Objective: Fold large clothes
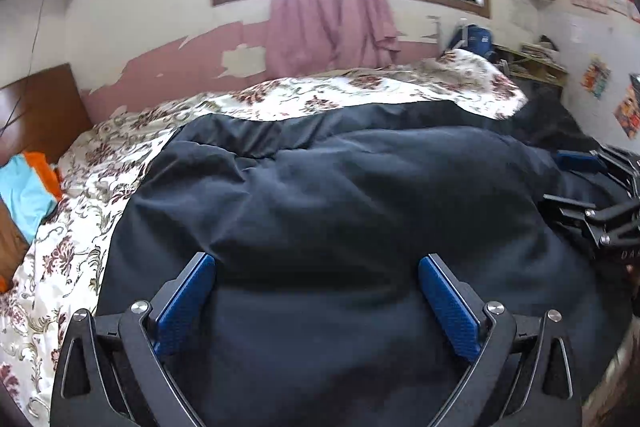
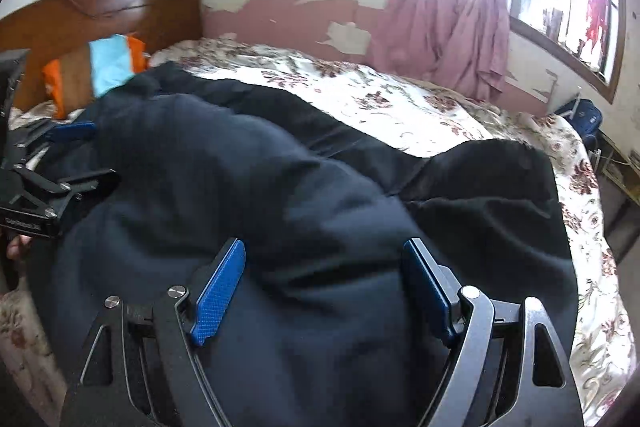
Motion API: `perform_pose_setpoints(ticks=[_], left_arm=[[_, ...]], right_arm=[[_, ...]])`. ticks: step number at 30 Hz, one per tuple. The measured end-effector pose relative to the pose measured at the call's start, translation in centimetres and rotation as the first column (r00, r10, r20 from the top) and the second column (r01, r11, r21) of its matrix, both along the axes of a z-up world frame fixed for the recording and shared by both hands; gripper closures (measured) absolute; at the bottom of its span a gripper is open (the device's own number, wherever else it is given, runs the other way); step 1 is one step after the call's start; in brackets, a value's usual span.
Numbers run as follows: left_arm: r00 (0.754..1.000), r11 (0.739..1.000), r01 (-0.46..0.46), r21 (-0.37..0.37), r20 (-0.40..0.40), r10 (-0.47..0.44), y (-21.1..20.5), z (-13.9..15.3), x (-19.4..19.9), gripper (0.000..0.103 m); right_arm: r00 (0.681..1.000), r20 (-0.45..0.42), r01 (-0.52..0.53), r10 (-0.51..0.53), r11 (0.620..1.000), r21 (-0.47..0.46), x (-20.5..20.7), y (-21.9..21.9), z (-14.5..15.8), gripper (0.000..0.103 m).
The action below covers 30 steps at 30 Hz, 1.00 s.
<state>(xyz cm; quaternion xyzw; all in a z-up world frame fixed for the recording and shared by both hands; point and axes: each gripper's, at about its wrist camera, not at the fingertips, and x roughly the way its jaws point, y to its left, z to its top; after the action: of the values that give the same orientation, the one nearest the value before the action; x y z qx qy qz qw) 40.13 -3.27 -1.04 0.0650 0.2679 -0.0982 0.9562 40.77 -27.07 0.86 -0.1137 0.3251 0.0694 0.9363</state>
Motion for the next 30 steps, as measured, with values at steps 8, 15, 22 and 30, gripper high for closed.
perform_pose_setpoints(ticks=[8,15,22,30], left_arm=[[0.996,0.995,-0.092,-0.047,-0.027,0.09,1.4,0.7,5.2,0.0],[0.975,0.981,-0.178,-0.079,-0.148,0.165,3.1,-0.5,10.0,0.0],[0.961,0.956,-0.18,-0.233,-0.248,0.12,5.3,-2.4,13.3,0.0],[0.965,0.943,-0.183,-0.279,-0.235,0.118,5.1,-3.6,14.9,0.0]], right_arm=[[0.991,-0.02,0.131,-0.131,0.991,0.013,5.4,-2.5,0.0,0.027],[0.986,-0.084,0.149,-0.147,0.989,0.024,9.6,-3.3,-1.9,0.027],[0.979,-0.161,0.153,-0.126,0.974,0.168,12.3,-5.5,-4.4,0.025],[0.976,-0.184,0.156,-0.112,0.958,0.243,14.0,-6.2,-6.4,0.022]])
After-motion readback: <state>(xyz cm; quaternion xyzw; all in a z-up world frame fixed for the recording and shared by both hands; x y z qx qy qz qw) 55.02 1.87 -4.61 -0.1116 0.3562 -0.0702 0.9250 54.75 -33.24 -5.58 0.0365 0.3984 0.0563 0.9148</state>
